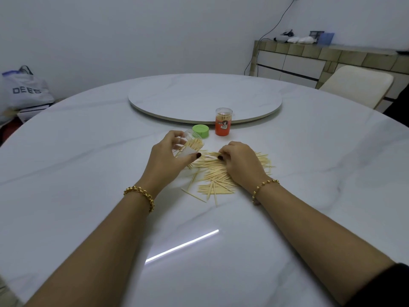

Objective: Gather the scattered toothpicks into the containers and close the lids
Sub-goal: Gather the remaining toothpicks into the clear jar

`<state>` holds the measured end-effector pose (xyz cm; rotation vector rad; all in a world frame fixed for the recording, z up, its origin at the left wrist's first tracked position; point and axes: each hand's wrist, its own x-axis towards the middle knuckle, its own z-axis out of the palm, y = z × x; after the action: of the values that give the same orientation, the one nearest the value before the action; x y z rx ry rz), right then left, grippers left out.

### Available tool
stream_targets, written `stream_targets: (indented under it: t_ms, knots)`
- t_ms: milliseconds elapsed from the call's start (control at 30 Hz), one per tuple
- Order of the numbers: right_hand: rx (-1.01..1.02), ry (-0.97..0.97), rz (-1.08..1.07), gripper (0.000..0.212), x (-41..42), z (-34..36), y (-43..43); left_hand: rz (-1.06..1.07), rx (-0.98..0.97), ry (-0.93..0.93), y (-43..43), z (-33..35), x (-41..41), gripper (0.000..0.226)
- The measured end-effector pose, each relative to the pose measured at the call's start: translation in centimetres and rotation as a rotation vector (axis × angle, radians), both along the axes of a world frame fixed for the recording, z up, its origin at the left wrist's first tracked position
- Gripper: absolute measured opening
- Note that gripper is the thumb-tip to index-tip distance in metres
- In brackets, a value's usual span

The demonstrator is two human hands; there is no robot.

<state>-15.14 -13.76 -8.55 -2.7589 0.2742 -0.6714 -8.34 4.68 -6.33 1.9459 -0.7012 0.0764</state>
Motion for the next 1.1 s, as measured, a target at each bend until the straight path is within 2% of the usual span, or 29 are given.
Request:
stream_targets:
  t_ms: [300,667,1100]
  knots:
    - [0.398,-0.238,0.033,0.018,-0.5,0.8,0.2,0.005,-0.013,-0.004,0.0,0.0,0.1,0.054]
    - [1.001,-0.338,0.155,0.016,-0.9,4.1,1.5,-0.068,0.021,-0.058,-0.8,0.1,-1.0,0.056]
    - [1.395,-0.437,0.272,0.018,-1.3,6.1,2.7,-0.126,0.054,-0.066,-1.1,0.2,-1.7,0.055]
